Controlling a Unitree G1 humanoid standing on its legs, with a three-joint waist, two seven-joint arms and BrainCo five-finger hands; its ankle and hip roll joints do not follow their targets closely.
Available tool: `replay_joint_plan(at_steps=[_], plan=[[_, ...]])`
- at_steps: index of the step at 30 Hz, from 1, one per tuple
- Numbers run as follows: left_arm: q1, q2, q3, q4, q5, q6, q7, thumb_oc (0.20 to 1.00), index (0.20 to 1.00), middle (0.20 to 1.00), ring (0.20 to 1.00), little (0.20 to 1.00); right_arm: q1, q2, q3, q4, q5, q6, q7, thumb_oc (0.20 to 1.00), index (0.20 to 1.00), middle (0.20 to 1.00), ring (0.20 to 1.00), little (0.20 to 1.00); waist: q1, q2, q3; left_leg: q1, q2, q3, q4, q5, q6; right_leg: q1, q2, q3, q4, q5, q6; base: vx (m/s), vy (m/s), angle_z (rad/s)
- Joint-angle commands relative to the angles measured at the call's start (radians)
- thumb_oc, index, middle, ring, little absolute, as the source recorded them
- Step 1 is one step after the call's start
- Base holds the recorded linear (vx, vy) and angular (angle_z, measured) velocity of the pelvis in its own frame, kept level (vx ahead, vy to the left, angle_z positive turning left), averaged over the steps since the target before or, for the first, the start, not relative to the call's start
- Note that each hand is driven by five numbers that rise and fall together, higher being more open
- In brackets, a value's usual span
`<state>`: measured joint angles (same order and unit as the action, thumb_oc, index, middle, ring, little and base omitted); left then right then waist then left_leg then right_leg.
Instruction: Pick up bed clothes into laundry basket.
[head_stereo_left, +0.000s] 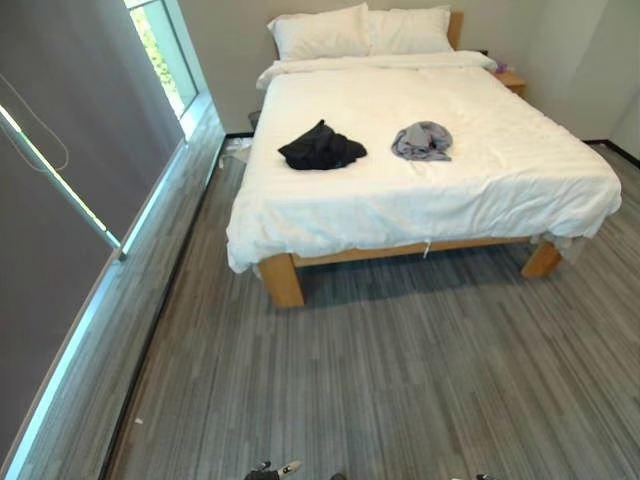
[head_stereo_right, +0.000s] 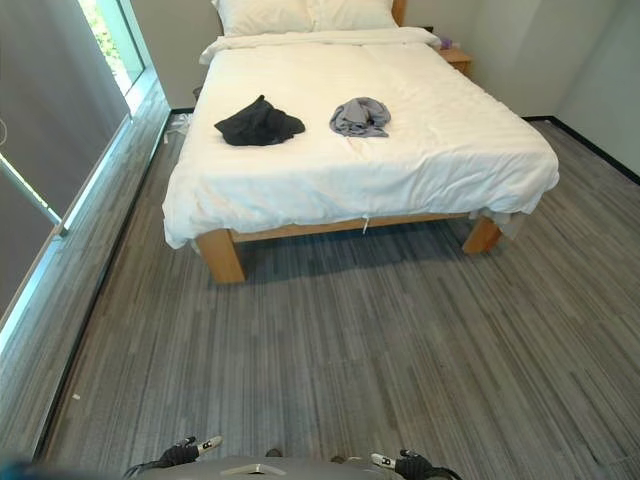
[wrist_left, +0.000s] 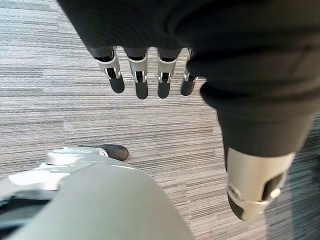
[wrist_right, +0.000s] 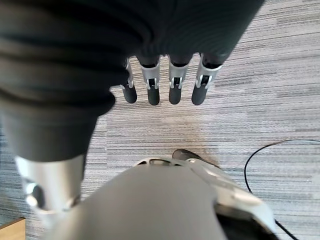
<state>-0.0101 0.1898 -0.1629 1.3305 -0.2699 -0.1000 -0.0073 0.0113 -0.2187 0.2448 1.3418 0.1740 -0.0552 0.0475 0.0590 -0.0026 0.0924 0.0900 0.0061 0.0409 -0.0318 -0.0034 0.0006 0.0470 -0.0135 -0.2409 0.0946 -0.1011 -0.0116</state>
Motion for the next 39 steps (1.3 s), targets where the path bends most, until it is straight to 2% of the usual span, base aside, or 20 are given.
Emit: replay_joint_plan(at_steps=[1, 5, 7, 9, 12, 14, 15, 16, 17, 18, 19, 21, 24, 25, 28, 32, 34, 39], plan=[[-0.076, -0.034, -0.007, 0.029, 0.017, -0.027, -0.008, 1.0, 1.0, 1.0, 1.0, 1.0, -0.036, -0.007, 0.033, 0.037, 0.019, -0.005, 0.006, 1.0, 1.0, 1.0, 1.0, 1.0, 0.003, -0.038, 0.027, 0.055, 0.024, -0.016, -0.055, -0.017, -0.05, 0.083, -0.097, -0.025, -0.182, 0.131, 0.139, 0.0, 0.0, 0.0], [-0.079, -0.028, -0.002, 0.034, 0.021, -0.031, 0.014, 1.0, 1.0, 1.0, 1.0, 1.0, -0.043, -0.005, 0.009, 0.038, 0.075, -0.007, 0.007, 1.0, 1.0, 1.0, 1.0, 1.0, 0.002, -0.038, 0.023, 0.059, 0.024, -0.011, -0.055, -0.021, -0.05, 0.086, -0.097, -0.022, -0.182, 0.128, 0.14, 0.0, 0.0, 0.0], [-0.087, -0.028, 0.003, 0.025, -0.002, -0.038, 0.032, 1.0, 1.0, 1.0, 1.0, 1.0, -0.056, -0.002, -0.019, 0.02, 0.167, -0.018, 0.017, 1.0, 1.0, 1.0, 1.0, 1.0, 0.004, -0.036, 0.017, 0.063, 0.022, -0.01, -0.055, -0.024, -0.05, 0.09, -0.097, -0.022, -0.182, 0.125, 0.14, 0.03, 0.019, -0.02], [-0.096, -0.029, 0.021, -0.027, -0.124, -0.044, 0.009, 1.0, 1.0, 1.0, 1.0, 1.0, -0.066, -0.011, -0.042, -0.049, 0.262, -0.035, 0.036, 1.0, 1.0, 1.0, 1.0, 1.0, 0.0, -0.033, 0.014, 0.065, 0.023, -0.008, -0.055, -0.025, -0.052, 0.092, -0.098, -0.02, -0.182, 0.124, 0.141, 0.0, 0.0, 0.0], [-0.107, -0.01, -0.004, -0.145, -0.188, -0.055, 0.002, 1.0, 1.0, 1.0, 1.0, 1.0, -0.086, -0.047, -0.044, -0.169, 0.295, -0.046, 0.029, 1.0, 1.0, 1.0, 1.0, 1.0, -0.007, -0.03, 0.015, 0.065, 0.023, -0.004, -0.055, -0.024, -0.054, 0.09, -0.099, -0.019, -0.182, 0.126, 0.144, 0.0, 0.0, 0.0], [-0.106, -0.01, -0.004, -0.147, -0.188, -0.054, 0.003, 1.0, 1.0, 1.0, 1.0, 1.0, -0.085, -0.047, -0.044, -0.17, 0.295, -0.045, 0.029, 1.0, 1.0, 1.0, 1.0, 1.0, -0.007, -0.029, 0.015, 0.066, 0.023, -0.004, -0.055, -0.025, -0.054, 0.091, -0.099, -0.018, -0.182, 0.126, 0.144, 0.0, 0.0, 0.0], [-0.069, 0.031, -0.001, -0.442, -0.263, -0.059, 0.035, 1.0, 1.0, 1.0, 1.0, 1.0, -0.072, -0.095, -0.056, -0.442, 0.328, -0.045, 0.018, 1.0, 1.0, 1.0, 1.0, 1.0, -0.012, -0.024, 0.02, 0.067, 0.023, 0.002, -0.055, -0.023, -0.054, 0.089, -0.098, -0.016, -0.182, 0.13, 0.146, 0.0, 0.0, 0.0], [-0.053, 0.03, 0.031, -0.566, -0.33, -0.069, 0.08, 1.0, 1.0, 1.0, 1.0, 1.0, -0.063, -0.1, -0.071, -0.536, 0.363, -0.046, 0.001, 1.0, 1.0, 1.0, 1.0, 1.0, -0.01, -0.022, 0.021, 0.066, 0.024, 0.002, -0.055, -0.021, -0.054, 0.088, -0.098, -0.017, -0.182, 0.131, 0.146, 0.0, 0.0, 0.0], [-0.052, 0.03, 0.031, -0.567, -0.33, -0.068, 0.081, 1.0, 1.0, 1.0, 1.0, 1.0, -0.063, -0.099, -0.071, -0.537, 0.363, -0.046, 0.0, 1.0, 1.0, 1.0, 1.0, 1.0, -0.011, -0.023, 0.019, 0.062, 0.023, 0.001, -0.055, -0.019, -0.053, 0.085, -0.099, -0.018, -0.182, 0.132, 0.146, 0.0, 0.0, 0.0], [-0.027, 0.017, 0.051, -0.749, -0.429, -0.084, 0.104, 1.0, 1.0, 1.0, 1.0, 1.0, -0.051, -0.1, -0.084, -0.677, 0.391, -0.061, -0.023, 1.0, 1.0, 1.0, 1.0, 1.0, -0.012, -0.023, 0.022, 0.055, 0.023, 0.0, -0.055, -0.014, -0.053, 0.08, -0.101, -0.018, -0.182, 0.134, 0.148, 0.0, 0.0, 0.0], [-0.014, 0.016, 0.063, -0.835, -0.454, -0.09, 0.125, 1.0, 1.0, 1.0, 1.0, 1.0, -0.048, -0.1, -0.09, -0.744, 0.387, -0.063, -0.034, 1.0, 1.0, 1.0, 1.0, 1.0, -0.011, -0.023, 0.023, 0.052, 0.022, 0.0, -0.055, -0.014, -0.052, 0.077, -0.102, -0.018, -0.182, 0.135, 0.149, -0.01, 0.001, -0.04], [0.001, 0.026, 0.064, -0.937, -0.456, -0.084, 0.133, 1.0, 1.0, 1.0, 1.0, 1.0, -0.041, -0.105, -0.091, -0.846, 0.353, -0.067, -0.05, 1.0, 1.0, 1.0, 1.0, 1.0, -0.01, -0.024, 0.024, 0.05, 0.02, 0.002, -0.055, -0.016, -0.051, 0.075, -0.105, -0.018, -0.182, 0.137, 0.152, 0.0, 0.013, -0.04], [0.009, 0.051, 0.047, -1.001, -0.485, -0.049, 0.119, 1.0, 1.0, 1.0, 1.0, 1.0, -0.04, -0.127, -0.096, -0.932, 0.299, -0.053, -0.059, 1.0, 1.0, 1.0, 1.0, 1.0, -0.013, -0.02, 0.026, 0.05, 0.018, 0.004, -0.055, -0.019, -0.048, 0.076, -0.107, -0.014, -0.182, 0.138, 0.153, 0.02, 0.021, -0.05], [0.013, 0.077, 0.038, -1.046, -0.43, -0.026, 0.109, 1.0, 1.0, 1.0, 1.0, 1.0, -0.036, -0.132, -0.102, -0.948, 0.309, -0.048, -0.058, 1.0, 1.0, 1.0, 1.0, 1.0, -0.013, -0.018, 0.027, 0.051, 0.018, 0.005, -0.055, -0.019, -0.047, 0.076, -0.107, -0.014, -0.182, 0.138, 0.152, 0.03, 0.02, -0.09], [0.051, 0.143, 0.042, -1.119, -0.271, -0.011, 0.07, 1.0, 1.0, 1.0, 1.0, 1.0, 0.008, -0.133, -0.114, -0.99, 0.308, -0.04, -0.022, 1.0, 1.0, 1.0, 1.0, 1.0, -0.012, -0.019, 0.03, 0.055, 0.018, 0.007, -0.055, -0.024, -0.046, 0.078, -0.108, -0.014, -0.182, 0.136, 0.153, 0.03, 0.022, -0.06], [0.06, 0.192, 0.051, -1.131, -0.07, -0.015, 0.035, 1.0, 1.0, 1.0, 1.0, 1.0, 0.033, -0.185, -0.109, -1.042, 0.097, -0.024, -0.002, 1.0, 1.0, 1.0, 1.0, 1.0, -0.006, -0.022, 0.035, 0.053, 0.017, 0.009, -0.055, -0.031, -0.044, 0.075, -0.109, -0.014, -0.182, 0.134, 0.157, 0.02, 0.012, 0.0], [0.057, 0.183, 0.055, -1.102, -0.073, -0.03, 0.037, 1.0, 1.0, 1.0, 1.0, 1.0, 0.028, -0.189, -0.105, -1.014, 0.058, -0.026, -0.008, 1.0, 1.0, 1.0, 1.0, 1.0, -0.003, -0.025, 0.038, 0.049, 0.015, 0.01, -0.055, -0.031, -0.043, 0.072, -0.111, -0.013, -0.182, 0.135, 0.159, 0.0, 0.0, 0.0], [0.055, 0.172, 0.072, -1.085, -0.057, -0.029, 0.062, 1.0, 1.0, 1.0, 1.0, 1.0, 0.022, -0.157, -0.109, -1.03, 0.099, -0.025, -0.007, 1.0, 1.0, 1.0, 1.0, 1.0, 0.001, -0.041, 0.047, 0.02, 0.011, 0.029, -0.055, -0.027, -0.038, 0.038, -0.117, 0.001, -0.182, 0.152, 0.168, 0.0, 0.036, -0.04]])
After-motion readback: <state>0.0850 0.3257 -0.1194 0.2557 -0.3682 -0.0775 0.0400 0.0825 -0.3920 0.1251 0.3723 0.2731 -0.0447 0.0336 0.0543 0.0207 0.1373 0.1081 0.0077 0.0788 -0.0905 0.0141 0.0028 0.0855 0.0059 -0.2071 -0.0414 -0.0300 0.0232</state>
